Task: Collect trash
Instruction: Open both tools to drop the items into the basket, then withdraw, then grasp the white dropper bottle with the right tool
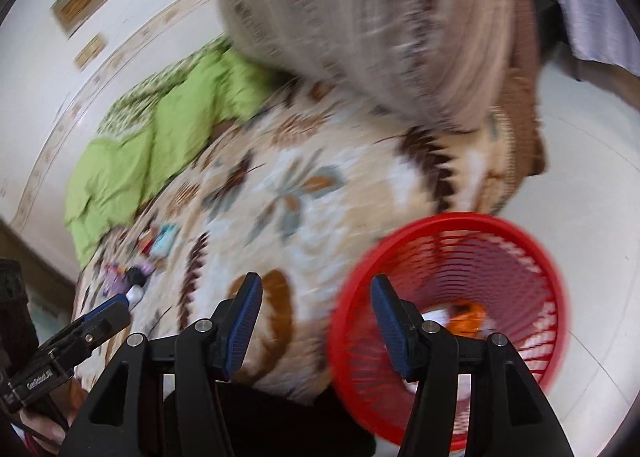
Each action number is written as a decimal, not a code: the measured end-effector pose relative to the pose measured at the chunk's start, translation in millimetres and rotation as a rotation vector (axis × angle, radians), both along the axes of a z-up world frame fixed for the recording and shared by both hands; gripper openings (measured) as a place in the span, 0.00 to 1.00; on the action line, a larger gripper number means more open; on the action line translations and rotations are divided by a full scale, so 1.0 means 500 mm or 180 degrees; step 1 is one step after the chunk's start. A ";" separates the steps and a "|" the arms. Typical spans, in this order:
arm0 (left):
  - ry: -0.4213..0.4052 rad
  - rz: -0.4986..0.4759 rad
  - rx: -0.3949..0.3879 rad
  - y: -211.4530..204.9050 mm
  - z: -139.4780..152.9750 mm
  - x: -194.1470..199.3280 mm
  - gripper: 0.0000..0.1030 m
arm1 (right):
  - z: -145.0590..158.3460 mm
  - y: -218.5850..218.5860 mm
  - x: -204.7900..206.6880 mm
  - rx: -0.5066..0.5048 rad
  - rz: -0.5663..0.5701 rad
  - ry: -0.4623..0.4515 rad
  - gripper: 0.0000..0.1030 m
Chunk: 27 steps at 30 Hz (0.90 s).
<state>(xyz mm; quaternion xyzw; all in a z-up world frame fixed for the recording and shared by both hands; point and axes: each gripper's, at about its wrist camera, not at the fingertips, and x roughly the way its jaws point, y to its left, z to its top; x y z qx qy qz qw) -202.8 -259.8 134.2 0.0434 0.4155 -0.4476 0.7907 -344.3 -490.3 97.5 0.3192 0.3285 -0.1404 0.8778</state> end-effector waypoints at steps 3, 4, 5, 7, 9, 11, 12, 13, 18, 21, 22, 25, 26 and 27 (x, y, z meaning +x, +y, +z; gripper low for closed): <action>0.0025 0.0216 0.0006 0.061 -0.011 0.029 0.62 | 0.007 0.049 0.051 -0.0051 0.0264 -0.0028 0.58; 0.0026 0.0303 0.0013 0.087 -0.015 0.041 0.62 | 0.009 0.068 0.071 -0.0080 0.0371 -0.0024 0.58; 0.0020 0.0367 0.0016 0.107 -0.018 0.049 0.62 | 0.011 0.083 0.087 -0.0098 0.0454 -0.0022 0.58; 0.0001 0.0521 0.0019 0.151 -0.023 0.069 0.62 | 0.016 0.118 0.124 -0.0131 0.0658 -0.0019 0.58; -0.0032 0.0746 0.0027 0.213 -0.031 0.096 0.62 | 0.022 0.153 0.158 -0.0167 0.0851 -0.0020 0.58; -0.0088 0.0962 0.0051 0.266 -0.037 0.121 0.62 | 0.030 0.193 0.198 -0.0196 0.1051 -0.0032 0.58; -0.0110 0.1070 0.0067 0.290 -0.040 0.133 0.62 | 0.036 0.221 0.225 -0.0224 0.1197 -0.0043 0.58; -0.0116 0.1196 0.0066 0.320 -0.044 0.148 0.62 | 0.040 0.245 0.246 -0.0254 0.1306 -0.0053 0.58; -0.0233 0.2034 0.0194 0.490 -0.083 0.228 0.62 | 0.045 0.374 0.362 -0.0353 0.1926 -0.0049 0.58; -0.0170 0.2400 0.0236 0.568 -0.125 0.258 0.62 | 0.020 0.458 0.444 -0.0336 0.2276 0.0034 0.58; -0.0118 0.2547 0.0282 0.598 -0.145 0.268 0.62 | 0.013 0.478 0.462 -0.0338 0.2315 0.0063 0.58; -0.0038 0.2675 0.0329 0.641 -0.166 0.279 0.62 | -0.016 0.552 0.539 -0.0376 0.2555 0.0172 0.58; -0.0028 0.2684 0.0251 0.655 -0.166 0.283 0.62 | -0.021 0.570 0.561 -0.0432 0.2579 0.0195 0.58; -0.0048 0.2687 0.0225 0.663 -0.166 0.284 0.62 | -0.025 0.589 0.583 -0.0487 0.2613 0.0200 0.58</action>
